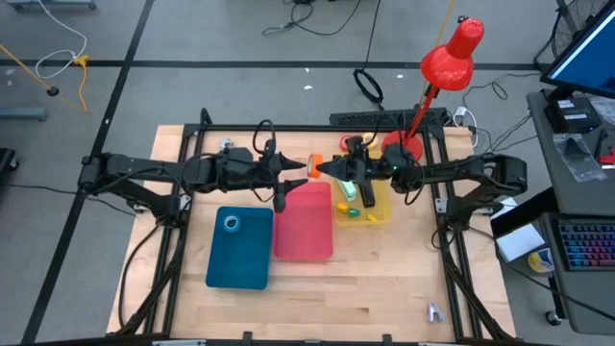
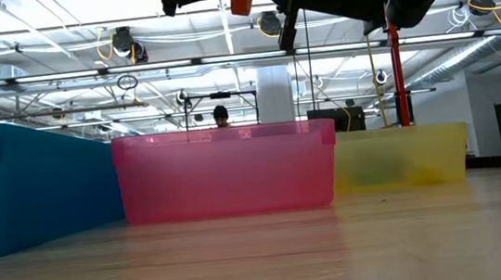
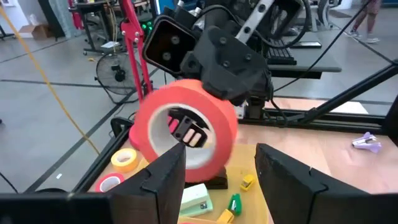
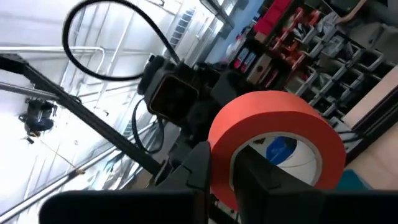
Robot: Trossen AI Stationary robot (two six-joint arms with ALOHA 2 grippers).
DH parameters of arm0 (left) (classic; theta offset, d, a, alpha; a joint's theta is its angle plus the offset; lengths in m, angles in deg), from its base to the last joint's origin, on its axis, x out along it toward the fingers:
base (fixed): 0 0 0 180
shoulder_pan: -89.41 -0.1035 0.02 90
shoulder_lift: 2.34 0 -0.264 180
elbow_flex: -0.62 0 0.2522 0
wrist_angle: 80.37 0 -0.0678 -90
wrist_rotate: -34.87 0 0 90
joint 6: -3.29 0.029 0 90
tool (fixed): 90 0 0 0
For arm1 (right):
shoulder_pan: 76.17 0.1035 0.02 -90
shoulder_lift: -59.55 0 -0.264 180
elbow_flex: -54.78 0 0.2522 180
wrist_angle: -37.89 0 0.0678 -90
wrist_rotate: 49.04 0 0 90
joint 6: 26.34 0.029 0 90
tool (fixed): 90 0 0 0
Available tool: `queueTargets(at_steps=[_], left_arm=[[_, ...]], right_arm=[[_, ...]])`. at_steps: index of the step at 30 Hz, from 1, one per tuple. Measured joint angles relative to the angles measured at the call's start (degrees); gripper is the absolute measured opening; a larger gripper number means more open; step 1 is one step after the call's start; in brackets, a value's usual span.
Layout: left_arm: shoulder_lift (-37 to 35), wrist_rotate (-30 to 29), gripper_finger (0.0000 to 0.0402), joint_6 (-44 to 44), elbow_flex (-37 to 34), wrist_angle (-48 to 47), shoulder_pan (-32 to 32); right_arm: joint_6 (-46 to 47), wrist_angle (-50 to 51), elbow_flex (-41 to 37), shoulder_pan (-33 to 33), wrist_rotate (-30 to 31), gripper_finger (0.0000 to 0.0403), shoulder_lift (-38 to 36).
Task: Pick and place Stapler, Stapler remover, tape
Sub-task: Put the orange tape into the blue bin
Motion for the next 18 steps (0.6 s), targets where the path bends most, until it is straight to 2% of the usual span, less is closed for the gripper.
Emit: queueTargets(at_steps=[9, 18], left_arm=[[1.3, 0.6, 0.0191, 0.4, 0.0, 0.1, 0.0], [4.7, 3.9, 0.019, -0.1, 0.0, 3.4, -1.3]], right_arm=[[-0.3, 2.3, 0.1, 1.5, 4.3, 0.0031, 0.0], [-3.7, 9.1, 4.2, 3.0, 4.3, 0.0031, 0.1]])
